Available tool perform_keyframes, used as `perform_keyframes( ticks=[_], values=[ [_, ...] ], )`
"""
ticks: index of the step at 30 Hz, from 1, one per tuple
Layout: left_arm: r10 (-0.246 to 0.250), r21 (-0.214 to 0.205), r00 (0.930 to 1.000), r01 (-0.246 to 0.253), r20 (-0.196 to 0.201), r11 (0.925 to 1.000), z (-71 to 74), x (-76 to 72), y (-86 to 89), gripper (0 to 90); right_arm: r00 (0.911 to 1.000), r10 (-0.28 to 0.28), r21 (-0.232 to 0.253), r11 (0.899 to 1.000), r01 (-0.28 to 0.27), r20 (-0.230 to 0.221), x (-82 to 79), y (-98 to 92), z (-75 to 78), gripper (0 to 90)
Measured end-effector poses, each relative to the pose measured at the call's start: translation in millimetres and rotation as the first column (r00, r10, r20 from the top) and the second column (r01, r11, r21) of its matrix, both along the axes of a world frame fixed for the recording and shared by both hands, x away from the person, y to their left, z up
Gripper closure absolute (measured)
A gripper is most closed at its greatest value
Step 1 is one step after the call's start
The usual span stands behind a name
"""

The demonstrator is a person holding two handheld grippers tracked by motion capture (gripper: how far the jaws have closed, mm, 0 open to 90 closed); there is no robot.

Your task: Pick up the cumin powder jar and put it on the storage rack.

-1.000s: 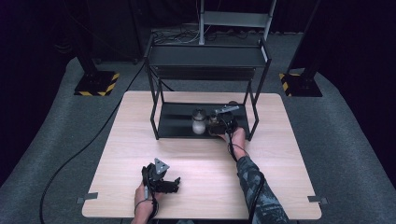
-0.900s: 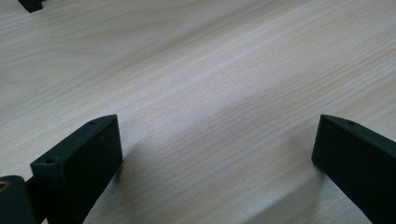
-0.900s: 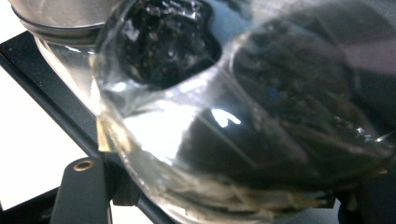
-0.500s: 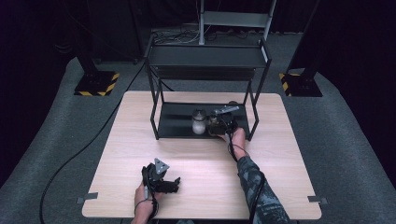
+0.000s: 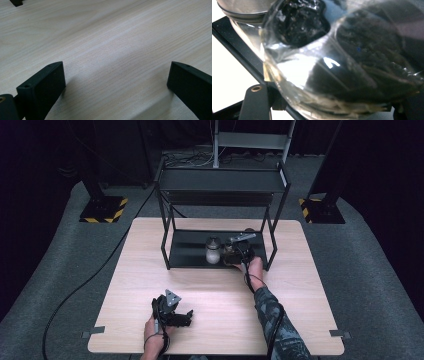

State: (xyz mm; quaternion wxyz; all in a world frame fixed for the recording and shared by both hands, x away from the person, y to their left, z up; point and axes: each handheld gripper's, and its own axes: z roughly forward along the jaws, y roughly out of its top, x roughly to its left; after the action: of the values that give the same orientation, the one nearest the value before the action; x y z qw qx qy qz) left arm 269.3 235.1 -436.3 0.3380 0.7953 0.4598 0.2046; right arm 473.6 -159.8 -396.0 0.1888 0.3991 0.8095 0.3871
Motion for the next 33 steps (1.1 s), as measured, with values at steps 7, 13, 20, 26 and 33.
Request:
perform_keyframes(
  ticks=[7, 13, 20, 26, 33],
  values=[
    [0.0, -0.001, 1.0, 0.0, -0.001, 1.0, 0.0, 0.1, 0.1, 1.2, 0.9976, -0.006, 0.029, 1.0, 0.008, -0.069, 6.9, -5.3, 3.5, 10.9],
    [0.0, -0.001, 1.0, 0.0, -0.001, 1.0, 0.0, 0.1, 0.1, 1.2, 0.993, -0.009, 0.015, 1.0, 0.011, -0.118, 7.0, -6.8, 11.4, 0.7],
    [0.0, 0.0, 1.0, 0.0, 0.0, 1.0, 0.0, 0.0, -0.1, 1.2, 0.9959, 0.02, 0.019, 1.0, -0.018, -0.088, -20.3, -16.7, 16.9, 0.0],
    [0.001, 0.0, 1.0, -0.001, 0.0, 1.0, 0.0, 0.0, -0.1, 1.2, 0.9958, 0.024, 0.02, 1.0, -0.022, -0.088, -48.9, -30.9, 21.5, 0.0],
    [0.0, -0.001, 1.0, 0.0, -0.001, 1.0, 0.0, 0.2, 0.1, 1.2, 0.996, 0.013, 0.031, 0.999, -0.01, -0.088, -94.7, -51.3, 12.4, 0.0]
  ],
)
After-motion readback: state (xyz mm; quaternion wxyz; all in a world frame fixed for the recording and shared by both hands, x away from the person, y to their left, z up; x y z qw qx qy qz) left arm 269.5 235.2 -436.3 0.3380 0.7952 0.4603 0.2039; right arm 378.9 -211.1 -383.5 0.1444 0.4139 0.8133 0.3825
